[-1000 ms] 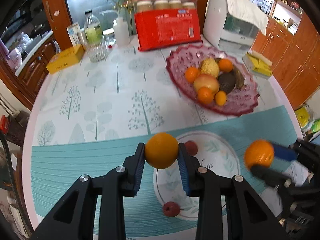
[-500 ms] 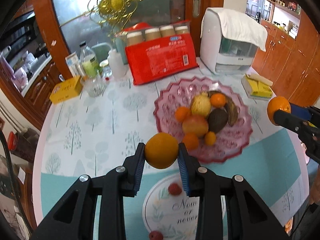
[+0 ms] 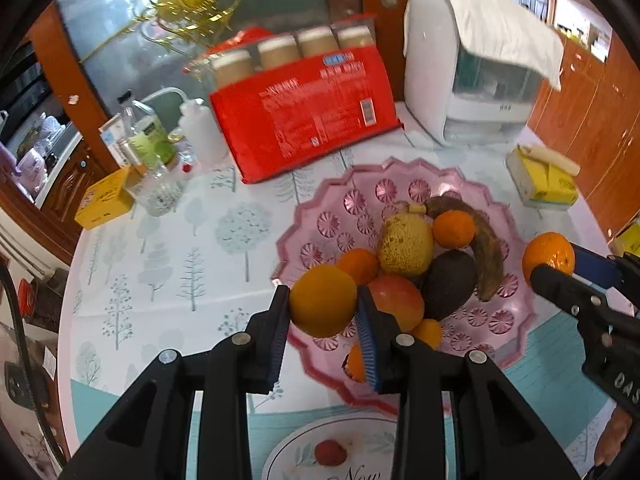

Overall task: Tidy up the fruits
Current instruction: 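Lift both oranges and carry them over the pink bowl, then lower both oranges into the pink bowl and open both grippers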

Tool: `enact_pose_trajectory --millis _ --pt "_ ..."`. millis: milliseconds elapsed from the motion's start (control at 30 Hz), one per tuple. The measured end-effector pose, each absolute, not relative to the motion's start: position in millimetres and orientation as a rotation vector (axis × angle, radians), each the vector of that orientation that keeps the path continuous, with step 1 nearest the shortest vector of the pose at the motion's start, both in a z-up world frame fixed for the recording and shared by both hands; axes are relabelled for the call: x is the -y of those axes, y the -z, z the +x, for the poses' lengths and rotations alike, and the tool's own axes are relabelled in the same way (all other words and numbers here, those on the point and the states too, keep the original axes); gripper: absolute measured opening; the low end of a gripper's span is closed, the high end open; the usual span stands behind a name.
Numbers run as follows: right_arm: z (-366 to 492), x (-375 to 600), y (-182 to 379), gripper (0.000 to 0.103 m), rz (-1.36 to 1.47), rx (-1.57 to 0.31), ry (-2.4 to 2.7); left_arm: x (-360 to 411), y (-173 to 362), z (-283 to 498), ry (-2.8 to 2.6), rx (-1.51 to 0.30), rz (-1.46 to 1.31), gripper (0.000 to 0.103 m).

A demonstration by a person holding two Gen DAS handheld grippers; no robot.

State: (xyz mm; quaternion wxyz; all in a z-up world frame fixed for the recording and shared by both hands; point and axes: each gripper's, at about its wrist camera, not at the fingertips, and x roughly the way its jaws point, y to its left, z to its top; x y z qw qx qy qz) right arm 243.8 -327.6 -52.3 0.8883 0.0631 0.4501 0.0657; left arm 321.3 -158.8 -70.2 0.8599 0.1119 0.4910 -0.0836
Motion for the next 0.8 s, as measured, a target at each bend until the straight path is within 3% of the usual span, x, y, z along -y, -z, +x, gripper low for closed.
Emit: enact_pose_trajectory --millis 333,800 --pt "250 324 93 0.041 0.15 -1.0 -0.126 175 118 340 0.184 -1.109 0.257 0.031" --pt "256 315 118 0.041 0.148 -1.045 -0.111 175 144 354 0.185 -1.153 0.276 0.031"
